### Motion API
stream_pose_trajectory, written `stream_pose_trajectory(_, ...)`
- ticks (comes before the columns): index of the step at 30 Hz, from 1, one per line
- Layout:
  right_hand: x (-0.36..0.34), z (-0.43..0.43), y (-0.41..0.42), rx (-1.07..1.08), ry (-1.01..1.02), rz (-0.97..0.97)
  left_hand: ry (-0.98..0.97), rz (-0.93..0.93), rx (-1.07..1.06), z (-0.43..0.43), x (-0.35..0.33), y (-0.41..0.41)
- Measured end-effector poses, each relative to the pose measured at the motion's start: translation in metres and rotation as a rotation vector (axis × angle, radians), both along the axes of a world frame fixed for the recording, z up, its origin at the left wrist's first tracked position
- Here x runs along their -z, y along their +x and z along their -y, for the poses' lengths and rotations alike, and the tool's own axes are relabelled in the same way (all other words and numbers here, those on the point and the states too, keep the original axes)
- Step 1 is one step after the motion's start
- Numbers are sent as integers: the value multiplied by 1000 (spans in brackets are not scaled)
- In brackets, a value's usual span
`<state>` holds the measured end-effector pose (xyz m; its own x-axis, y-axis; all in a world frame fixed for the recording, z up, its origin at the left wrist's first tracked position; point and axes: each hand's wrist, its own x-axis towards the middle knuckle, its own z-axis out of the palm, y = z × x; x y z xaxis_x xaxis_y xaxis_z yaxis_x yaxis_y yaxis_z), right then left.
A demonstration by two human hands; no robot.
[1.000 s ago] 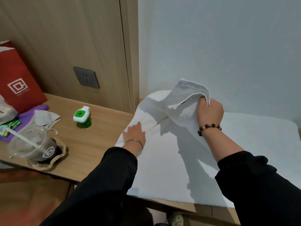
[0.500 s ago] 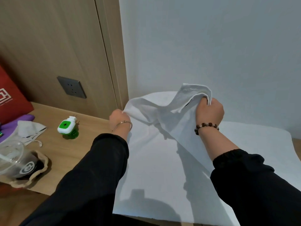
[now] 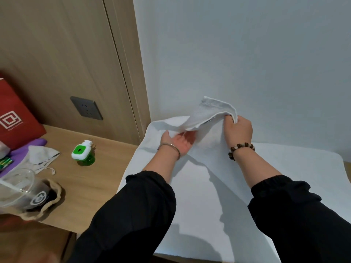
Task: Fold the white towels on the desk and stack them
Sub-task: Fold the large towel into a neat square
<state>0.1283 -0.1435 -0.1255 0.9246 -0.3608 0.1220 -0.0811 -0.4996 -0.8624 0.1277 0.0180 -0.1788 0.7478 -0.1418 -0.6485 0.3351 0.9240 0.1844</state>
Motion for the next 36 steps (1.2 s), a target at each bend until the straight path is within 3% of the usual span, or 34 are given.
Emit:
stream_pose_trajectory(6,-15,12,-6,-308,8,-37,133,132,216,-19,-44,5)
stream_pose_trajectory(13,-22,6,-21,-467,-228,-57,412,89,506,-25,-75,6)
stream_pose_trajectory(17,-24,-4,-39,-611,-379,-105,792,30,552,-35,-86,-1)
stream_pose_trajectory(19,-27,-9,-48,-672,-388,-127,887,47,522,-41,-91,-4)
stream_pose_trajectory(26,-19,-30,-98,-791,-179,-117,717,113,310,-74,-88,-77)
stream_pose_trajectory(29,12,-41,-131,-892,-206,-168,643,133,313,-96,-55,-137)
stream_pose_trajectory(33,87,-60,-171,-988,-464,-285,564,-22,368,-122,32,-208)
stream_pose_trajectory(36,140,-63,-189,-1000,-801,-478,725,-202,436,-132,85,-224)
